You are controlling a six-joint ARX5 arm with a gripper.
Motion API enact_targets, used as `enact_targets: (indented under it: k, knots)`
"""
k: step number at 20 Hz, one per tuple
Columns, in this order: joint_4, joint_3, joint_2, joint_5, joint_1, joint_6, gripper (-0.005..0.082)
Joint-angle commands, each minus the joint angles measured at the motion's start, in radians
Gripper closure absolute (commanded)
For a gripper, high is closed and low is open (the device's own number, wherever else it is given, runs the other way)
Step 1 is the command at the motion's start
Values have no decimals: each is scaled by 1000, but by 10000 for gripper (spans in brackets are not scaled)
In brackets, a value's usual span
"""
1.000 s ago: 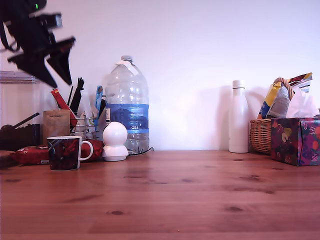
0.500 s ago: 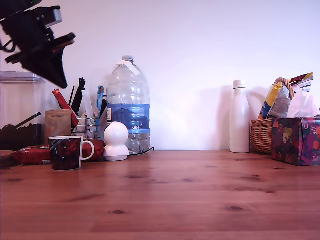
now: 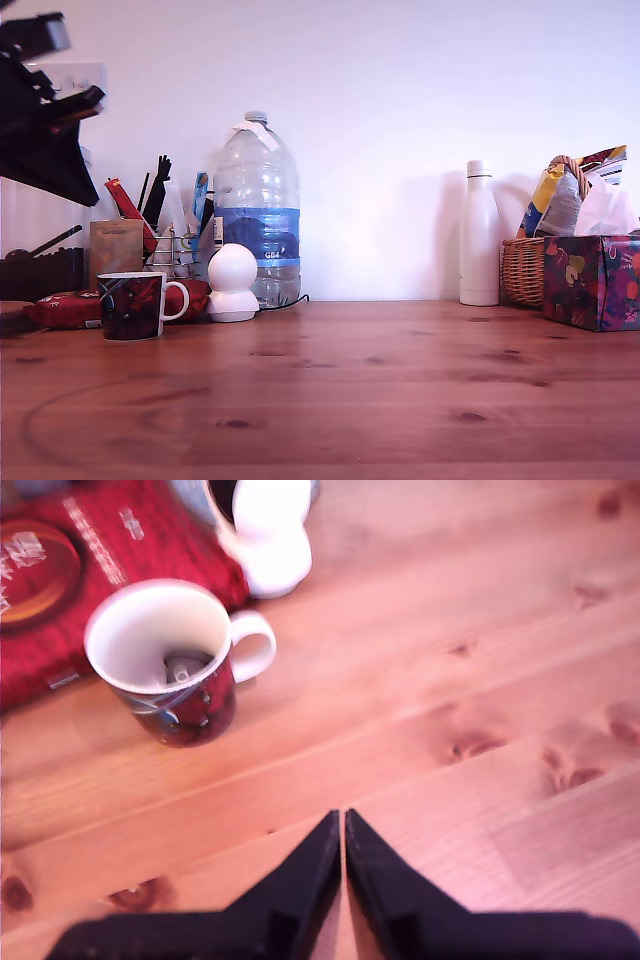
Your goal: Pick up the coffee capsules from the table one by one and drop them inside the nearest coffee cup
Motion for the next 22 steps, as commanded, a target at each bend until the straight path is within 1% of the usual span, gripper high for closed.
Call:
enact_targets:
  k: [1,5,7,10,12,14,19,22]
  knots:
    - [68,-90,-39,4,-1,-14,788]
    - [206,-268,-137,3,-1,-37,788]
    - [270,-359,-191,-4,-1,-56,788]
    - [311,-467,-297,-8,-1,-79,788]
    - [304,-518,-383,-8,-1,-93,788]
    - [252,-544,-483,-8,-1,-114,788]
    - [62,-544,-720,-8,-2,-115,788]
    - [0,-544,-832,-15,-2,-128,788]
